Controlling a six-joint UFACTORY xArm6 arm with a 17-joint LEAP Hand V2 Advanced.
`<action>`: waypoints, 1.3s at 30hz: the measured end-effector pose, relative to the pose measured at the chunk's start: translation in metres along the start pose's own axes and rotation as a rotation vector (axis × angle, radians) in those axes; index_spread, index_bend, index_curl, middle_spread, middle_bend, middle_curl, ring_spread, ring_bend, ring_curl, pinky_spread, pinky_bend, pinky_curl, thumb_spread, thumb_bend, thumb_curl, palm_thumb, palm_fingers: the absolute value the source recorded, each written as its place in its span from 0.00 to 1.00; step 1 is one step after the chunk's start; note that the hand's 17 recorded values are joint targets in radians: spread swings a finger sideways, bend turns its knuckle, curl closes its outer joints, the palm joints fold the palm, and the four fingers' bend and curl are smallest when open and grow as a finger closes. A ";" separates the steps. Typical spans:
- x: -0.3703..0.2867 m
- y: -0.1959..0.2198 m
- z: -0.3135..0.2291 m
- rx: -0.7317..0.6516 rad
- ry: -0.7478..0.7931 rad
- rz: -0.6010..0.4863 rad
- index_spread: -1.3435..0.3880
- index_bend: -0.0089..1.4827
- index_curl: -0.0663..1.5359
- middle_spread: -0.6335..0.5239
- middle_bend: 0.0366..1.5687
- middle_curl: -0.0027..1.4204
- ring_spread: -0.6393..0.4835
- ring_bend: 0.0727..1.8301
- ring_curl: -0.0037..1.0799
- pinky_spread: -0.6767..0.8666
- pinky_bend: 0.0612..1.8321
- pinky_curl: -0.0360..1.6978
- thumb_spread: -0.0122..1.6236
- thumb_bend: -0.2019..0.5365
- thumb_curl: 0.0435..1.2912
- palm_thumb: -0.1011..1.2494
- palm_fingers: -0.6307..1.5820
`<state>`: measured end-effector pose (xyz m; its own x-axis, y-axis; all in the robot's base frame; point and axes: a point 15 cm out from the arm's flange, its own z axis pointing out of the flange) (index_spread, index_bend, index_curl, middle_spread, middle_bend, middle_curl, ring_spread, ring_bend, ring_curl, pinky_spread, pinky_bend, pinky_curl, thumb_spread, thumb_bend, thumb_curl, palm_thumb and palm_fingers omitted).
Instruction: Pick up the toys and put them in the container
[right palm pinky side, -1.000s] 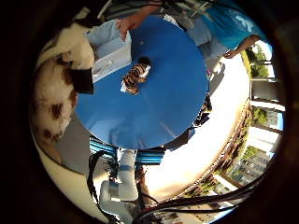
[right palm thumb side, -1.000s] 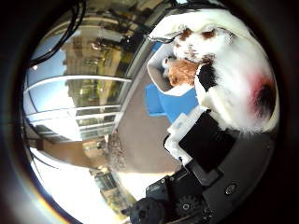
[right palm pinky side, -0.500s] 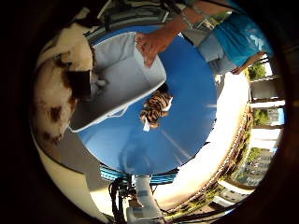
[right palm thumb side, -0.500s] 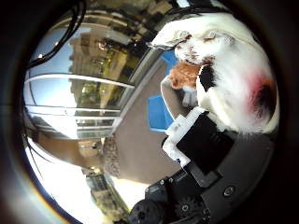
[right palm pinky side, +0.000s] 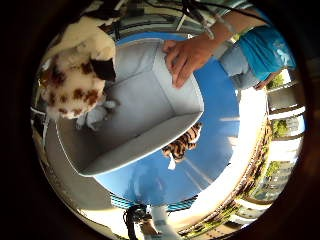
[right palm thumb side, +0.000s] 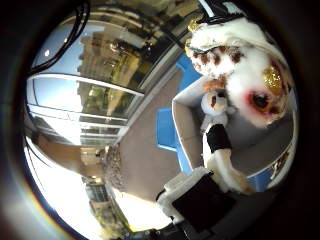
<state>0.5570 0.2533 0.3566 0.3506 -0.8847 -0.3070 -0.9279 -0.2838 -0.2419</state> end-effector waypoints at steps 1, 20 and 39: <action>0.000 -0.003 0.003 0.006 0.001 -0.014 0.52 0.48 0.07 0.56 0.16 0.36 0.80 0.34 0.35 0.72 0.63 0.34 0.67 0.22 0.46 0.54 0.23; 0.033 0.034 -0.091 0.001 0.022 -0.028 0.57 0.21 0.16 0.59 0.09 0.25 0.83 0.23 0.28 0.78 0.51 0.23 0.68 0.23 0.35 0.54 0.30; 0.213 0.183 -0.136 -0.233 0.073 0.132 0.67 0.12 0.20 0.62 0.09 0.24 0.83 0.21 0.28 0.76 0.44 0.17 0.69 0.24 0.32 0.51 0.32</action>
<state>0.4446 -0.0378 0.3722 0.2227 -0.9415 -0.2528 -0.9720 -0.2343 0.0163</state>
